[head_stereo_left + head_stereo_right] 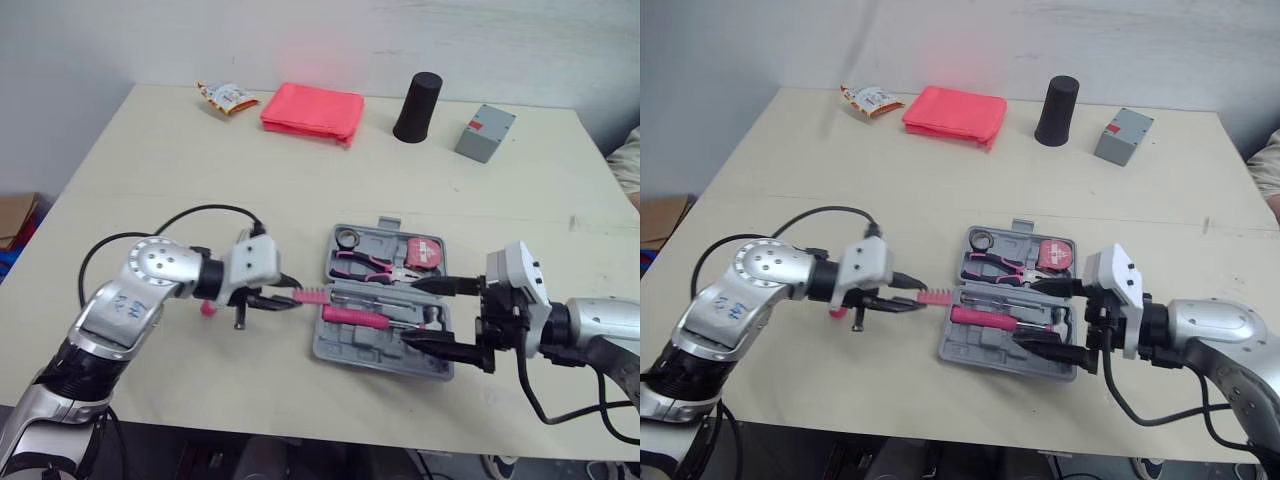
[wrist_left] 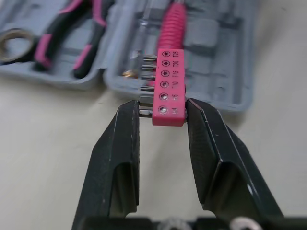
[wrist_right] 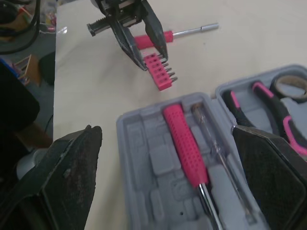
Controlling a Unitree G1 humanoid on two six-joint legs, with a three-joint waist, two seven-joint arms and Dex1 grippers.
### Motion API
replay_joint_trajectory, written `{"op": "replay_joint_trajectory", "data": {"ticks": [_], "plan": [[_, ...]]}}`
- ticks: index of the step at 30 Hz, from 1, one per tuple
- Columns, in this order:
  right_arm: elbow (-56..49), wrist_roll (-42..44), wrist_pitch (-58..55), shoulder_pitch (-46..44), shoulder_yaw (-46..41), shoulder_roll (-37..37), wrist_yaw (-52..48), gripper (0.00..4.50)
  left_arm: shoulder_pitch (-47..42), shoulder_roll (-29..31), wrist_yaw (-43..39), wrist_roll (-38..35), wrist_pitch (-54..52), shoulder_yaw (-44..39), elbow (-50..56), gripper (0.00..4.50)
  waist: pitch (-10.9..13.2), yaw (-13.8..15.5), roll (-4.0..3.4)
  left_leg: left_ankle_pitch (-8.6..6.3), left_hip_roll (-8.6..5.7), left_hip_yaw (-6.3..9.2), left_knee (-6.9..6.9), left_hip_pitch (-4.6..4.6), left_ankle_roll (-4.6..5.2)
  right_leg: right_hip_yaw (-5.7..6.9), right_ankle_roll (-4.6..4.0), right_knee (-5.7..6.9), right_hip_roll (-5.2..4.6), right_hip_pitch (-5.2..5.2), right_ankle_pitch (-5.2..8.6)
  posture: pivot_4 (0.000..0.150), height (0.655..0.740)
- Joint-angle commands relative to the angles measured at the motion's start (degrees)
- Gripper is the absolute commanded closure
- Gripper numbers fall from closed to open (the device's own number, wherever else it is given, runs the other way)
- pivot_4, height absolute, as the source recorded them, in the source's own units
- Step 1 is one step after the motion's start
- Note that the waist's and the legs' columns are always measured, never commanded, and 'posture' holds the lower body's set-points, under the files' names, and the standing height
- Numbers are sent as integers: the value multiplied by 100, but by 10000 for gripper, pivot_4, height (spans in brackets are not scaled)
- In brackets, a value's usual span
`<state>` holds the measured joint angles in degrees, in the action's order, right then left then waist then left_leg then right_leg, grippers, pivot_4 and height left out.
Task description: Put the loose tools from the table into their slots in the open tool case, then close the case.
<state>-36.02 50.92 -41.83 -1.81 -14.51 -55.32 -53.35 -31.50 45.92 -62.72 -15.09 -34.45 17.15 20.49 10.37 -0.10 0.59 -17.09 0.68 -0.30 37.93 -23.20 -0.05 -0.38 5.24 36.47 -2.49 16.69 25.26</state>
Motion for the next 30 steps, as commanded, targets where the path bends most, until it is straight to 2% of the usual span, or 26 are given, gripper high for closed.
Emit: {"op": "replay_joint_trajectory", "data": {"ticks": [1,12,17,30], "plan": [[-265,146,-17,97,-220,-69,-65,0,-113,48,68,129,-442,228,430,37746,0,-14,0,0,2,0,0,0,0,-2,0,0,3,1,0,1500,7361],[-399,176,-32,339,-250,19,99,0,-226,-391,682,994,-845,1220,668,37746,1,34,0,-1,2,0,3,-1,2,-3,1,1,4,0,0,1500,7361],[-439,178,-16,388,-213,85,180,0,-413,-665,723,1127,-930,1393,673,37746,1,45,0,0,2,0,3,-1,1,-3,1,2,5,0,0,1500,7361],[-520,182,-4,525,-282,175,305,0,-497,-868,733,1311,-1170,1570,650,37746,1,145,0,-1,2,0,4,-1,1,-4,1,2,5,0,0,1500,7361]]}}
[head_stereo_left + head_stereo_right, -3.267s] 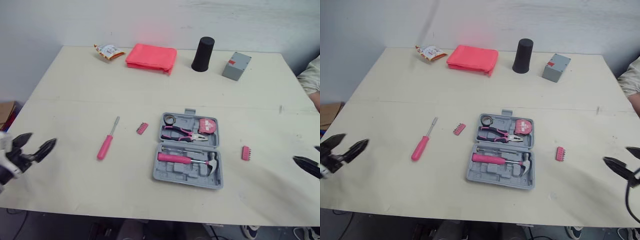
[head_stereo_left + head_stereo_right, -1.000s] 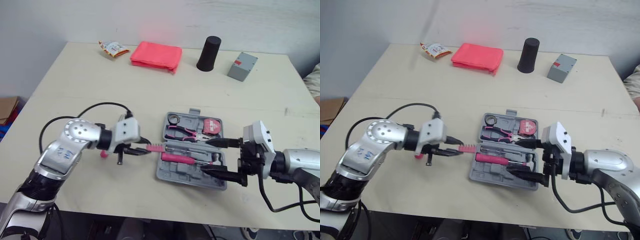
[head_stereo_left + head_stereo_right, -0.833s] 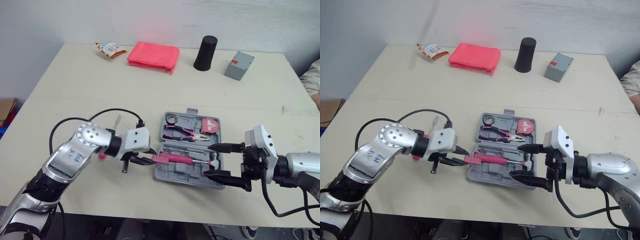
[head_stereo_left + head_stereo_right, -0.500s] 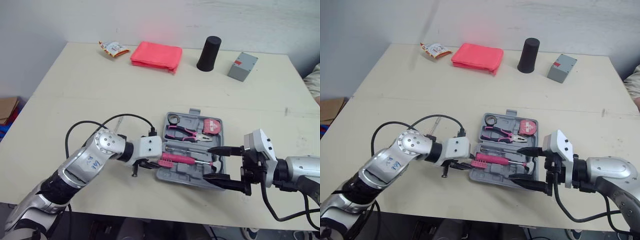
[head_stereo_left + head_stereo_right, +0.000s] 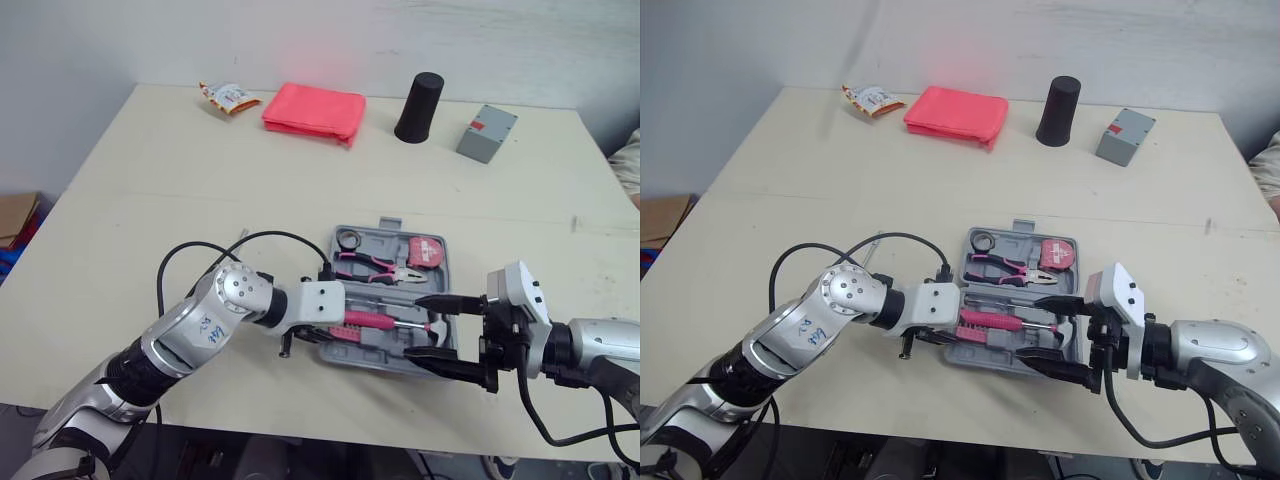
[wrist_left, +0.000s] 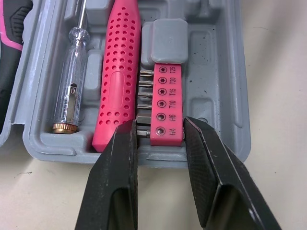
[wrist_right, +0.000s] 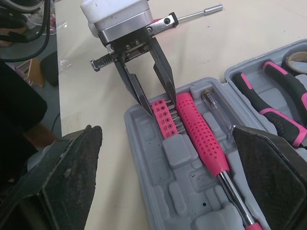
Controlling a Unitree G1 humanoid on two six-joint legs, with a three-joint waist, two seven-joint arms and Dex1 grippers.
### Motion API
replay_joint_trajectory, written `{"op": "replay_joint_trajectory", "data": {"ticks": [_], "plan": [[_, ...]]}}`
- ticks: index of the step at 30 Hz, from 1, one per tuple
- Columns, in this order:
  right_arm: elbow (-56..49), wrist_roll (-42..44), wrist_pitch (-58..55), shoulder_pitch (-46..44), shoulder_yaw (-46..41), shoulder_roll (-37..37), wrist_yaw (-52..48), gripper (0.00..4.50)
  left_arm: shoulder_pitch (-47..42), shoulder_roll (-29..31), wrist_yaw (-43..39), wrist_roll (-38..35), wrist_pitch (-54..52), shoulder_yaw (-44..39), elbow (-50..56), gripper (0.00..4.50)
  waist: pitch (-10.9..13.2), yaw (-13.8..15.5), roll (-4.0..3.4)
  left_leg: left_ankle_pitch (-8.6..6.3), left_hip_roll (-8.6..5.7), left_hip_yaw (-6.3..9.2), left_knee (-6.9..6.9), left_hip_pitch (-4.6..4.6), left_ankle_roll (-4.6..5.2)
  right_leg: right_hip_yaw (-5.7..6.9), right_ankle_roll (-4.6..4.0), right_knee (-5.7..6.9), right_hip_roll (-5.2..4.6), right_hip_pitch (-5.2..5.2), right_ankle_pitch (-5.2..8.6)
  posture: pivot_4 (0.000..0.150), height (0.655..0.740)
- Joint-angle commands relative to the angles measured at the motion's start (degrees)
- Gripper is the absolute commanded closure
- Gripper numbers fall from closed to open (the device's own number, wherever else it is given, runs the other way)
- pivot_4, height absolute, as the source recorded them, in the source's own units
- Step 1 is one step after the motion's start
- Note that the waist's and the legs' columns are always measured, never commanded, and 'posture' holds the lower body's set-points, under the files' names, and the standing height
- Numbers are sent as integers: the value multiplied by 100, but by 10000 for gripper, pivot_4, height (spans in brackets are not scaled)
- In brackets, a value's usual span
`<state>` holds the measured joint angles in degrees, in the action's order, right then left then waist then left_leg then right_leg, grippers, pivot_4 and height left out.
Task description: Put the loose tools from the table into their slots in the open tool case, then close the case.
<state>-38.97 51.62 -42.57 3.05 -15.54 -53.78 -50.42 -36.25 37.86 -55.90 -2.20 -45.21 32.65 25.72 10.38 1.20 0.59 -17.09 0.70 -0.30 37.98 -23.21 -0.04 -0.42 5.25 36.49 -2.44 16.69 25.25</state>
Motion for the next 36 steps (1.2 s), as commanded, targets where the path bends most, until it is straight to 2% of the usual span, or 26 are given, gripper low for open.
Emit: {"op": "replay_joint_trajectory", "data": {"ticks": [1,2,4,5,7,9,10,11,16,18,19,22,24,28,36], "plan": [[-232,115,71,48,-183,23,21,0,-18,-75,50,10,-132,5,133,37746,0,17,0,0,0,0,0,0,0,0,0,0,0,0,0,1500,7361],[-233,118,72,51,-183,28,29,0,-27,-78,1,-62,-231,-26,155,37746,0,20,0,0,0,0,0,0,0,0,0,0,0,0,0,1500,7361],[-226,123,67,58,-164,41,45,0,-89,-136,-63,-275,-478,-219,229,27619,0,20,0,0,0,0,0,0,0,0,0,-1,-1,0,0,1500,7361],[-223,126,63,58,-151,48,51,0,-136,-167,-95,-404,-624,-341,263,24686,0,20,0,0,0,0,0,0,0,0,0,0,-1,0,0,1500,7361],[-224,131,64,24,-101,93,113,0,-235,-184,-101,-584,-877,-541,284,14252,0,17,0,0,0,1,0,-1,0,1,0,0,0,0,0,1500,7361],[-266,257,37,-12,-69,212,242,0,-317,-90,-181,-806,-1124,-763,303,8096,0,3,0,0,0,1,0,-1,0,1,0,0,1,0,0,1500,7361],[-284,311,18,-15,-71,253,286,0,-340,-42,-216,-896,-1206,-832,329,2227,0,0,0,0,0,0,0,0,0,0,0,1,1,0,0,1500,7361],[-300,326,10,3,-72,272,300,0,-363,-17,-229,-1008,-1349,-928,354,522,0,-1,0,0,1,1,0,0,0,1,0,1,1,0,0,1500,7361],[-229,241,50,50,-71,239,239,0,-245,90,-572,-1640,-876,-1602,243,522,0,14,0,0,1,2,0,-1,0,1,0,0,1,1,0,1500,7361],[-190,225,56,29,-69,228,216,0,-65,-84,-695,-2005,-617,-1910,58,522,0,14,0,0,0,2,0,-1,0,2,0,0,-1,0,0,1500,7361],[-166,194,63,-1,-36,225,207,0,82,-175,-764,-2077,-296,-1995,-78,3064,0,15,0,0,0,2,1,0,0,2,0,1,-1,0,0,1500,7361],[-128,140,71,-67,18,217,179,0,476,-243,-739,-1628,926,-1784,-531,12586,0,0,-1,0,0,0,1,2,0,2,0,0,-1,0,0,1500,7361],[-122,164,46,-110,11,220,186,0,629,-332,-598,-1447,1183,-1632,-771,22797,0,5,-1,0,1,1,2,3,0,3,0,1,1,0,0,1500,7361],[-119,188,25,-113,-33,189,162,0,756,-549,-410,-1429,1239,-1577,-940,40351,0,14,-1,-2,0,1,5,0,3,2,0,1,-2,0,0,1500,7361],[-136,182,20,12,-133,167,195,0,893,-562,-522,-1592,1431,-1634,-887,40351,0,6,-1,-2,0,1,5,0,3,4,0,2,-1,0,0,1500,7361]]}}
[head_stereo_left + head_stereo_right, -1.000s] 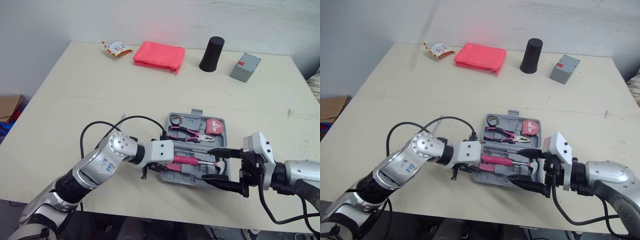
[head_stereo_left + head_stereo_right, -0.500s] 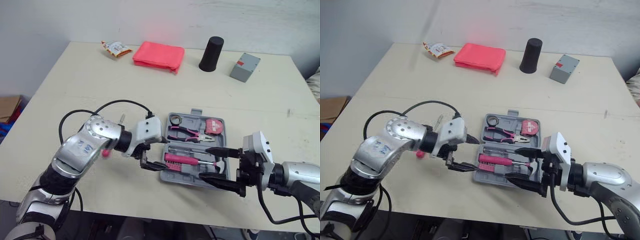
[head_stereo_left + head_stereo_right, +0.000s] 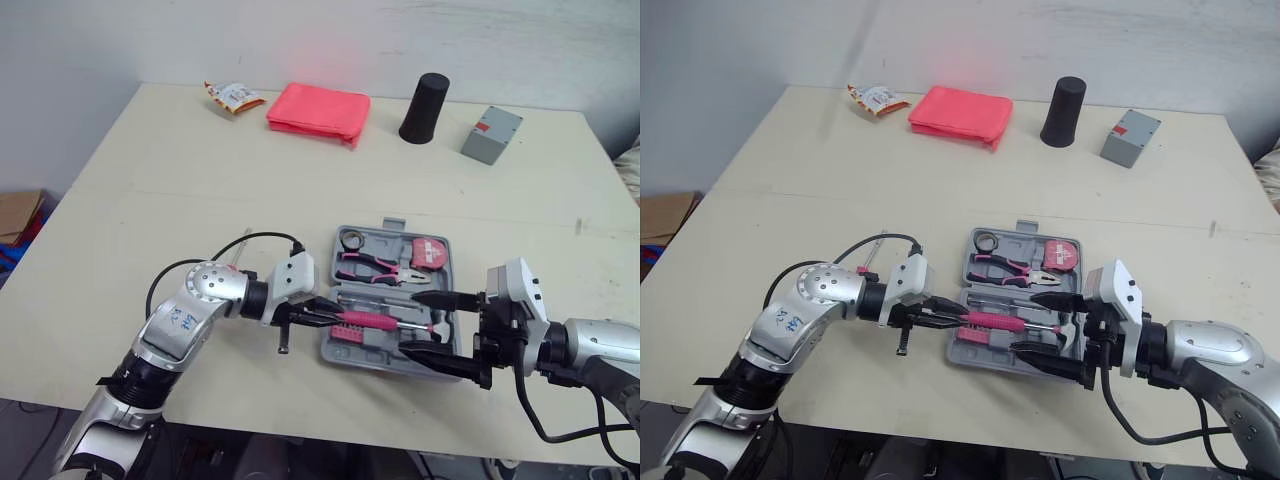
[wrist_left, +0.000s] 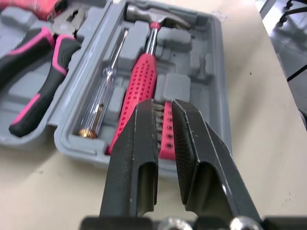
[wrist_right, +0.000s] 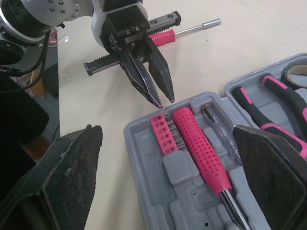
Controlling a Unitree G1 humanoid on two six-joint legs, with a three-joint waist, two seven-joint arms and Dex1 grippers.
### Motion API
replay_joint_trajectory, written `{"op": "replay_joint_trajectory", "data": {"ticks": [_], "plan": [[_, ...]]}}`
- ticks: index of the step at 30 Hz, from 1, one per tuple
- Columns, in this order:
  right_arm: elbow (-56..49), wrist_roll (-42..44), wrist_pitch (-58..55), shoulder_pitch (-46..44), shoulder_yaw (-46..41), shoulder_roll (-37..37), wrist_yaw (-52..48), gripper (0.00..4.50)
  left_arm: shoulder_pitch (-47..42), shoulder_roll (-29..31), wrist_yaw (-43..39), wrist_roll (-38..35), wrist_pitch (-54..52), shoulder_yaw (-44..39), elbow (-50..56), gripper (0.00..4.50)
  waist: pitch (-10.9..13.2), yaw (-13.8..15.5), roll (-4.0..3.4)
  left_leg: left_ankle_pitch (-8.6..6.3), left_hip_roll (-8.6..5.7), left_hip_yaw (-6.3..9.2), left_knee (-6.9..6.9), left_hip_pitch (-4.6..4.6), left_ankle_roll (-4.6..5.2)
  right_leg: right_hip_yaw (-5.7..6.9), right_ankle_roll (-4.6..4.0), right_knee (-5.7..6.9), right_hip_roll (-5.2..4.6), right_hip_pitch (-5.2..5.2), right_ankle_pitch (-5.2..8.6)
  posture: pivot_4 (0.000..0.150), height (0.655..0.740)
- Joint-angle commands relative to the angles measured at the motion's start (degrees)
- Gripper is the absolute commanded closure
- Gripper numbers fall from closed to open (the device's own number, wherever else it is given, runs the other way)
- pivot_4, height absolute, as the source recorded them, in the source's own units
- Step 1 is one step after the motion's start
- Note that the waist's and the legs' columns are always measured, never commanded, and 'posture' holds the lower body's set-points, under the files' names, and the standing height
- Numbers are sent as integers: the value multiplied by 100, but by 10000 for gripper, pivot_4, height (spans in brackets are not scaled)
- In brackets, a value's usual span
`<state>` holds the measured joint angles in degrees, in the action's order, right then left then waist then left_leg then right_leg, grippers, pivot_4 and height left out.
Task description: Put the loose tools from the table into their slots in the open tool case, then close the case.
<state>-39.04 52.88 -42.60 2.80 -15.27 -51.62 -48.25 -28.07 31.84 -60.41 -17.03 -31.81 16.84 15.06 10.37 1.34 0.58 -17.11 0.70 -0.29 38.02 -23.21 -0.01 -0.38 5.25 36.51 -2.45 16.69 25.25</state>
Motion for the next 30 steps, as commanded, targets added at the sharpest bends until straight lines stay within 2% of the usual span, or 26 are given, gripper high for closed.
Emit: {"op": "replay_joint_trajectory", "data": {"ticks": [1,4,5,13,23,30], "plan": [[-137,60,27,58,-169,-49,-16,0,97,63,-105,-100,124,-28,187,40351,0,-15,0,0,0,0,0,0,0,-1,0,0,0,0,0,1500,7361],[-166,74,32,115,-197,-55,-10,0,144,56,-134,-78,139,53,189,40351,0,-10,0,0,1,-1,0,1,-1,-1,0,2,1,0,0,1500,7361],[-165,71,34,121,-202,-57,-8,0,154,-12,-103,-71,187,64,132,42853,0,-6,0,0,0,-1,0,1,-1,-1,0,2,1,0,0,1500,7361],[-183,4,57,133,-194,-79,-10,0,90,-121,-121,223,317,413,-177,42853,0,-3,0,0,0,-1,1,1,0,0,0,1,1,0,0,1500,7361],[-64,-1,64,-25,-214,-90,-15,0,99,62,175,1499,959,1215,-948,42853,-4,-10,-2,0,0,-2,3,10,0,-2,0,2,1,-7,0,1500,7361],[-63,-5,73,-20,-244,-110,-35,0,141,-99,199,1140,490,981,-739,42853,-14,-3,-13,0,1,-2,4,20,0,-4,0,7,0,-14,0,1500,7361]]}}
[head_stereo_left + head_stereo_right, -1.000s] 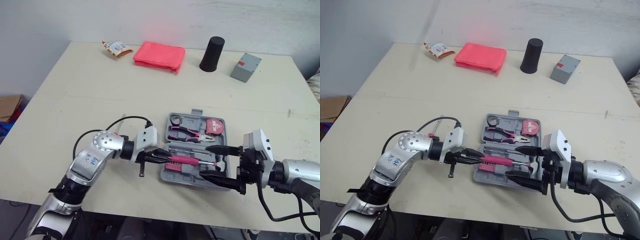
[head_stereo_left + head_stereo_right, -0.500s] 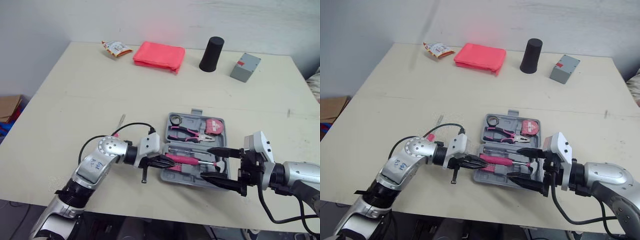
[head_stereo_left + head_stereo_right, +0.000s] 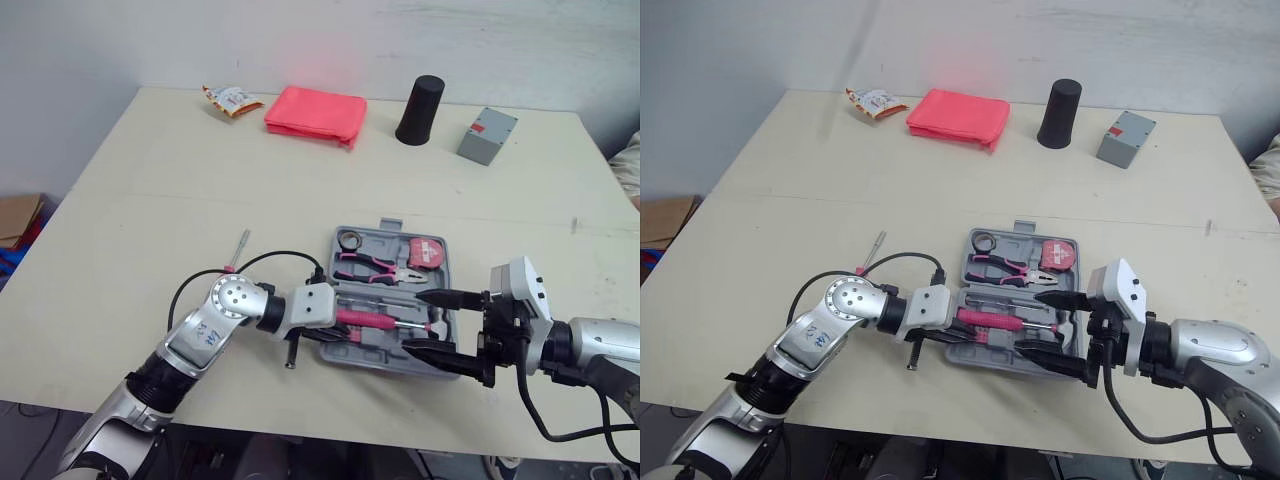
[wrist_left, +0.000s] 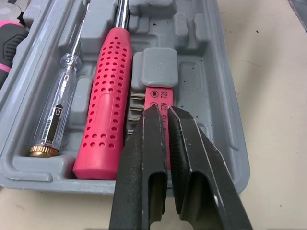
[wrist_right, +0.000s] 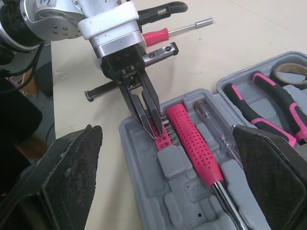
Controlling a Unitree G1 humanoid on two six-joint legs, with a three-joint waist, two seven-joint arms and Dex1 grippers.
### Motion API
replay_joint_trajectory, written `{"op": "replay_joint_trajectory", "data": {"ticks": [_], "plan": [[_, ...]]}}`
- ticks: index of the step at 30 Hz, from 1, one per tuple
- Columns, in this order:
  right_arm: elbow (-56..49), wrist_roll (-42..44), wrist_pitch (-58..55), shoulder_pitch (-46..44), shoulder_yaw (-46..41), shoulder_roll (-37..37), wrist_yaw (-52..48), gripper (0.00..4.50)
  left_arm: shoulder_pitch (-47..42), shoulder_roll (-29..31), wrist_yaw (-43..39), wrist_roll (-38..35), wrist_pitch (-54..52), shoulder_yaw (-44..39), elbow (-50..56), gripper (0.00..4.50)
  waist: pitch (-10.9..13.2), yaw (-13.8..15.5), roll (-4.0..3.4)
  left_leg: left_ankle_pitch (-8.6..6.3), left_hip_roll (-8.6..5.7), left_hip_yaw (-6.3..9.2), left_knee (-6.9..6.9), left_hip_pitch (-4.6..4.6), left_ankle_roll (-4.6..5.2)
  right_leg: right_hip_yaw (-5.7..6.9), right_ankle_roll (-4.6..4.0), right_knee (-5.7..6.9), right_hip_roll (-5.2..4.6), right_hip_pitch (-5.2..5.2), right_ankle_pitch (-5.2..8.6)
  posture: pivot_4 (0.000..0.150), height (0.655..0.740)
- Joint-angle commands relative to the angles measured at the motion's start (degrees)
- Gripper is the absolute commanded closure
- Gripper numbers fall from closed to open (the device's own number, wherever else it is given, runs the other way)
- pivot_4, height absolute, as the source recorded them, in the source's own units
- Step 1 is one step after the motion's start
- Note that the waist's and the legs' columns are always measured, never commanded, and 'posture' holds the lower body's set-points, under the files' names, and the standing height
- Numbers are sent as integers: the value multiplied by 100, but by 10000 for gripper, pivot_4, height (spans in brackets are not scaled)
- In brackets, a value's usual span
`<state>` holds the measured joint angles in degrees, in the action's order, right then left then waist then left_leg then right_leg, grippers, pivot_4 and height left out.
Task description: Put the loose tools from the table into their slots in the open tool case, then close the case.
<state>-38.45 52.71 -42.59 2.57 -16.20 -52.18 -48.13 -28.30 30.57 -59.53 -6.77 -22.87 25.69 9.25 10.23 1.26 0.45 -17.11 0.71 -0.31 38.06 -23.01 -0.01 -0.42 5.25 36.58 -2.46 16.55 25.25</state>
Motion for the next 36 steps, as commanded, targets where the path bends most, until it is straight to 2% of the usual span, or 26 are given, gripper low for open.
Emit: {"op": "replay_joint_trajectory", "data": {"ticks": [1,6,11,15,19,20,23,26,30,33,36], "plan": [[-128,6,78,12,-150,-54,-45,0,170,17,78,49,-443,43,-93,42853,0,6,0,0,0,0,1,-1,0,0,0,0,0,0,0,1500,7361],[-68,-82,125,22,-222,-44,12,0,2,-20,-122,-1004,-1093,-814,595,42853,1,-23,1,0,1,1,0,-6,-1,1,0,3,2,5,0,1500,7361],[144,-341,273,483,-671,31,-31,0,44,-8,855,-1515,-1700,-2371,790,42853,2,2,2,1,1,5,2,-13,-1,5,0,-1,0,6,0,1500,7361],[302,-443,351,776,-977,18,-145,0,511,134,1308,-1862,-2003,-3279,1470,42853,3,-14,3,-2,0,1,-4,-14,2,3,0,-8,0,7,0,1500,7361],[807,-681,430,1059,-1661,-237,-550,0,1618,629,1533,-2423,-2544,-5205,1982,42853,3,-63,3,0,2,2,-4,-12,0,2,0,-7,0,7,0,1500,7361],[925,-743,459,1114,-1767,-277,-635,0,1840,724,1511,-2552,-2634,-5462,2022,42853,4,-83,4,-1,2,3,-5,-10,0,3,0,-6,-1,6,0,1500,7361],[1467,-1145,641,1530,-2265,-443,-1026,0,2990,1024,1120,-2692,-2506,-6479,1980,34479,4,-128,4,-1,1,2,-11,-5,1,2,0,-12,-6,4,0,1500,7361],[1984,-1412,753,2010,-2836,-506,-1440,0,3872,1157,848,-2860,-2483,-7456,1613,19711,7,-118,10,-3,0,3,-12,-5,4,4,0,-47,-10,-2,0,1500,7361],[2616,-1799,1031,2439,-3434,-394,-1613,0,4530,1347,699,-2578,-1951,-8012,834,1069,7,-132,10,-13,-1,3,-19,0,18,2,-2,-62,-15,-5,1,1500,7361],[2920,-2005,1239,2573,-3682,-239,-1562,0,4595,1510,692,-2572,-1764,-8165,370,480,7,-150,10,-20,-1,2,-35,8,28,0,-5,-65,-18,-5,3,1500,7361],[3004,-2226,1547,2499,-3617,8,-1306,0,4457,1717,654,-2483,-1538,-7863,-15,480,5,-164,13,-15,-1,-9,-77,30,21,-7,-14,-71,-21,-5,0,1500,7361]]}}
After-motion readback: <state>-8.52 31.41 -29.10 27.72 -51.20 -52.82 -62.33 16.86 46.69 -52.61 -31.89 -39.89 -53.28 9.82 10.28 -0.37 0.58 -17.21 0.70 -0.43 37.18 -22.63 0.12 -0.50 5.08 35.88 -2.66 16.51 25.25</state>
